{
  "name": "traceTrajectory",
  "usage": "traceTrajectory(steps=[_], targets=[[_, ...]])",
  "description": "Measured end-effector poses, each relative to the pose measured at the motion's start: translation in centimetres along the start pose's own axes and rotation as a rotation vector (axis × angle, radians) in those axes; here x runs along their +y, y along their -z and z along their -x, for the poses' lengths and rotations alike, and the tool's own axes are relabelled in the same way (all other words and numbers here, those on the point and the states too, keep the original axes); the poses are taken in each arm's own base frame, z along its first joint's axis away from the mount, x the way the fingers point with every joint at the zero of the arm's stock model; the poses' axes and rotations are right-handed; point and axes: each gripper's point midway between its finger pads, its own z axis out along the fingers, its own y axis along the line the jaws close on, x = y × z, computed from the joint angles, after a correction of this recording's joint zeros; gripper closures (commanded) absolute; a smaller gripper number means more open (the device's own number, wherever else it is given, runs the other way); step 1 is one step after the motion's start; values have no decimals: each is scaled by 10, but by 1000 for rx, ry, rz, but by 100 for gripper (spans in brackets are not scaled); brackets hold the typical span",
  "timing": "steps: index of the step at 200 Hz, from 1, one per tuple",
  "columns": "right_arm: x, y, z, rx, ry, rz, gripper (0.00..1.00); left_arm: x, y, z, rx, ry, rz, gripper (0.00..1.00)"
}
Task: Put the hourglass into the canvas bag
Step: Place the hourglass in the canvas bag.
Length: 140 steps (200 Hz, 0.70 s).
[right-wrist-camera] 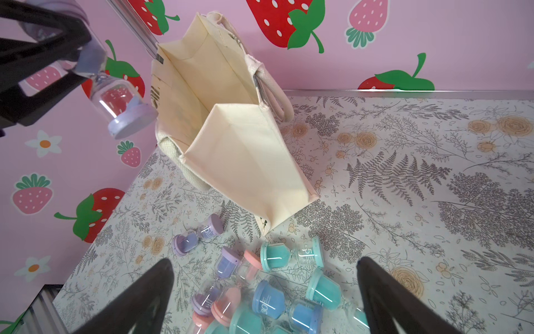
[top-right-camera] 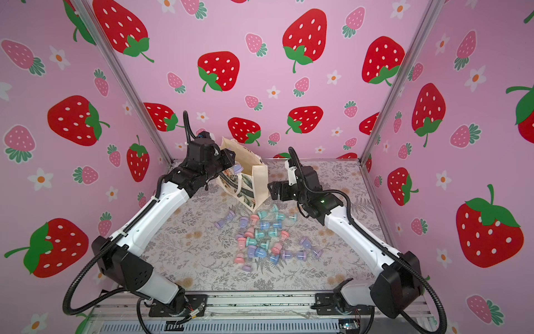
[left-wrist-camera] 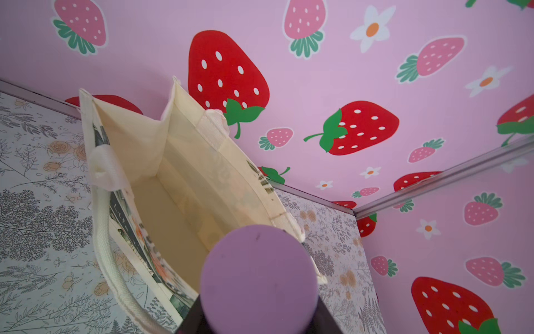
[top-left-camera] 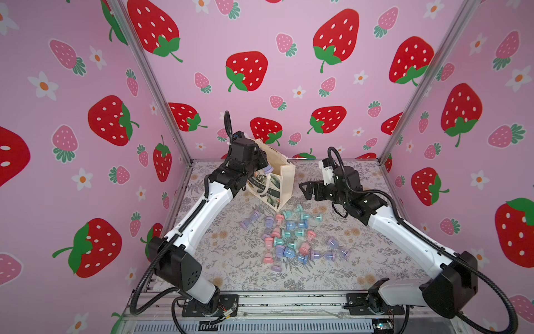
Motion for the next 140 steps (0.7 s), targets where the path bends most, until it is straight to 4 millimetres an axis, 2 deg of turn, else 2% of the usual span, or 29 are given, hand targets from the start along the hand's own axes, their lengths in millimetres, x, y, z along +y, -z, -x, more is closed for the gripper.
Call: traceTrajectory(steps=[37,76,92,116,140], targets=[[-9,-14,3,15,-5,-10,1,16,-47,3,14,49,50,83],[-15,-28,1,37,3,-18,1,19,-96,-7,57,42,86,82],[-17,-31,-2,45,6,-21,1,26,-115,-18,87,27,117,82],[-23,-35,-4,54,10,-29,1,41,-134,-36,121,-13,182,81],[-29,-36,-3,55,5,-39,1,53,-142,-50,145,-62,241,80]])
